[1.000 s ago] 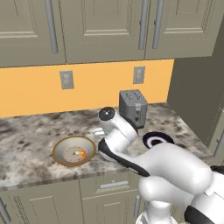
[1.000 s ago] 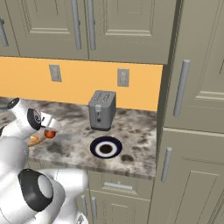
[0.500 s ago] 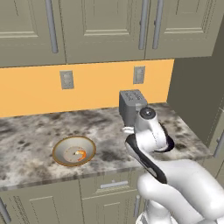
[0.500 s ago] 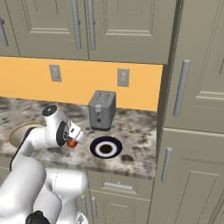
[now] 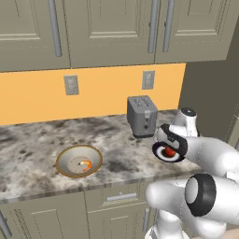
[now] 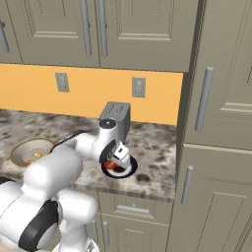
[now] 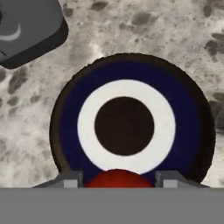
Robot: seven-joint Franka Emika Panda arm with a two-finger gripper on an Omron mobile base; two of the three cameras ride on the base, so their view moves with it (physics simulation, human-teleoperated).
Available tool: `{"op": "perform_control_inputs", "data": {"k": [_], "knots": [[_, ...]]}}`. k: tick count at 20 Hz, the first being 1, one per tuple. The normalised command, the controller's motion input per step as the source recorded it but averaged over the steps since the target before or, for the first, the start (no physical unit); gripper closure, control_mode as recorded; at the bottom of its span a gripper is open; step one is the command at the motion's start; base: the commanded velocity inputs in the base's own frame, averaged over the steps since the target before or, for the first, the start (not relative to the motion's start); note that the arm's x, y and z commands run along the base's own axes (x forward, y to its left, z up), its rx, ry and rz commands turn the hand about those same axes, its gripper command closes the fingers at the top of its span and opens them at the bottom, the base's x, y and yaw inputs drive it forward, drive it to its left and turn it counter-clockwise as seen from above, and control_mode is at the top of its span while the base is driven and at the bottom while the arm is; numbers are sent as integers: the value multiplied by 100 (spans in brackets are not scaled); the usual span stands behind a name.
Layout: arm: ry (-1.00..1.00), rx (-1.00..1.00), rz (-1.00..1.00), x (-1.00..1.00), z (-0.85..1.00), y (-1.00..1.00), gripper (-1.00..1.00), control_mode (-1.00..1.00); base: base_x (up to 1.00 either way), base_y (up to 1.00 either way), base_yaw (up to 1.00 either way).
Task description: Remove the apple from the bowl and place it on the small plate. Then place the bowl with only the shrimp in the microwave, close the door, and press the start button to microwave the shrimp.
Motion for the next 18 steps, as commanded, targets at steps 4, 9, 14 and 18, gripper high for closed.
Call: {"op": "perform_control_inputs", "data": {"k": [4,9,14,18], "knots": [[20,4,0,57,-38,-31,100,-100,0,0,0],[9,0,0,24,-60,0,100,-100,0,0,0],[4,0,-1,5,-49,2,100,-100,0,0,0],[0,0,-4,20,-22,0,-100,-100,0,0,0]]}}
